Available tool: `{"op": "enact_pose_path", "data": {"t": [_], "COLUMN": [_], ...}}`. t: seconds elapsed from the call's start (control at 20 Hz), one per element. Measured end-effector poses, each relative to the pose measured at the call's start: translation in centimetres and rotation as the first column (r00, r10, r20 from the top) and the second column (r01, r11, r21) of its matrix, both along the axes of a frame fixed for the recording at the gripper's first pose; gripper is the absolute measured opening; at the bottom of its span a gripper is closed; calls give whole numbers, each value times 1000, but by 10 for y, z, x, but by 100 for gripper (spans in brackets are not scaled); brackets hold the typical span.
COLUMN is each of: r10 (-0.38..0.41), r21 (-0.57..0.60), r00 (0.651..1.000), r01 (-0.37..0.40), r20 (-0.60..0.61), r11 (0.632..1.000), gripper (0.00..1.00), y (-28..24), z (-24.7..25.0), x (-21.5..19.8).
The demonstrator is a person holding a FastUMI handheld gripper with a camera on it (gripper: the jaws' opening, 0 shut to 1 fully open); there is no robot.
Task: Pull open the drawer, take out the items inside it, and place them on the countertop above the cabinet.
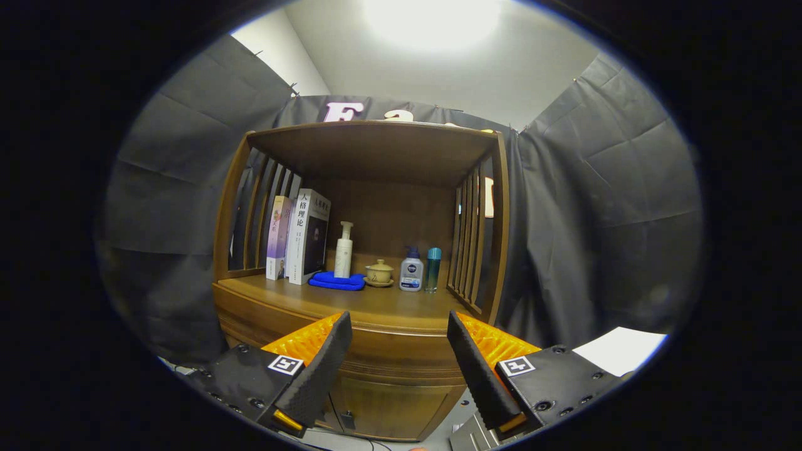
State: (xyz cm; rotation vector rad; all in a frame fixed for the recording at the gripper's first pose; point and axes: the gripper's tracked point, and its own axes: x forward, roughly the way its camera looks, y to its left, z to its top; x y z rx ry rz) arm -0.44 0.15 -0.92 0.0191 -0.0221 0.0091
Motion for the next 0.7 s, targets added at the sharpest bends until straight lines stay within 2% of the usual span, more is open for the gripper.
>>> {"op": "enact_pose_path", "data": {"t": [0.4, 0.7], "r10": [31, 79], "r21": [-6, 22], "r00": [999, 996], "r01": [-32, -79], "r20": [-25, -28], "r11": [999, 997], "gripper": [98, 98], "y": [7, 36], "z": [-16, -22], "x": [4, 17]}}
